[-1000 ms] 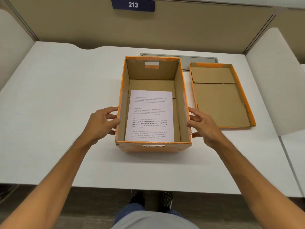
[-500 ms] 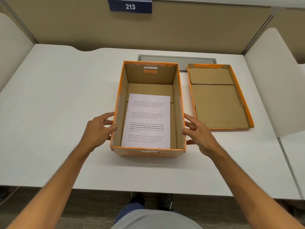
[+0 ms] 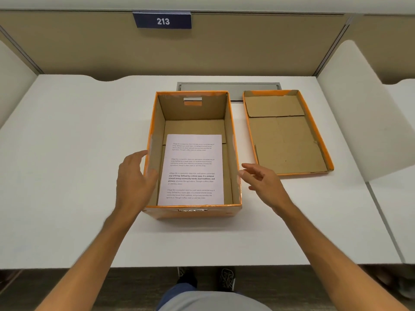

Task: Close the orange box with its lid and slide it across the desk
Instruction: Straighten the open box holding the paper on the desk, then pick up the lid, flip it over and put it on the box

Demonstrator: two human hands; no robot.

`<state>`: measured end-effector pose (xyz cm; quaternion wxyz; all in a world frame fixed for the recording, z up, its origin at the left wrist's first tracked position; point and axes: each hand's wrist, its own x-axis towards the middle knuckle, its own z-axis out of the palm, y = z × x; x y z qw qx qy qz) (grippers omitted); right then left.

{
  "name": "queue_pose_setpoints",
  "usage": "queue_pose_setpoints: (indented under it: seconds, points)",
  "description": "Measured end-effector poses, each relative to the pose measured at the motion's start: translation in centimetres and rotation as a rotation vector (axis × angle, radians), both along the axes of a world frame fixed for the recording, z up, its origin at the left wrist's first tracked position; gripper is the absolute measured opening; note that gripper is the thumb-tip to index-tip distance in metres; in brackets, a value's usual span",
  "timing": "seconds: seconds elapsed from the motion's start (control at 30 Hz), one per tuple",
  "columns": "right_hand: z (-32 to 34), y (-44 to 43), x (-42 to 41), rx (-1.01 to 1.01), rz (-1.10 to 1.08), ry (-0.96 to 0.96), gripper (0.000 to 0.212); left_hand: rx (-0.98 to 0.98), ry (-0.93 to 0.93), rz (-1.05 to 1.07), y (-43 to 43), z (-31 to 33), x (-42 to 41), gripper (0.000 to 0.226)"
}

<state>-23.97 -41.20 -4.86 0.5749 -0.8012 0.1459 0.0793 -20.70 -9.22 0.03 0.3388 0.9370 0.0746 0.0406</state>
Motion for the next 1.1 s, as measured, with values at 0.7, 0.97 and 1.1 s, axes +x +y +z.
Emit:
queue_pose_setpoints:
  seconds: [0.7,0.97,1.1]
  points:
    - [-2.9,-14.1,-3.7,-0.597,-0.065,-0.138,0.030,-0.448,0.176,-0.456,-27.4,-4.2,-4.7,0.044]
    - [-5.8,-18.6,-1.4,-0.977,0.105,-0.123,0.042,-0.421,0.470,-0.114,-30.2,-9.4,-0.6,0.068]
    - [-6.9,-19.0,-0.4,-1.129,0.255,-0.081,0.032,-0.464,0.536,-0.025,-30.8,-10.6,1.2,0.058]
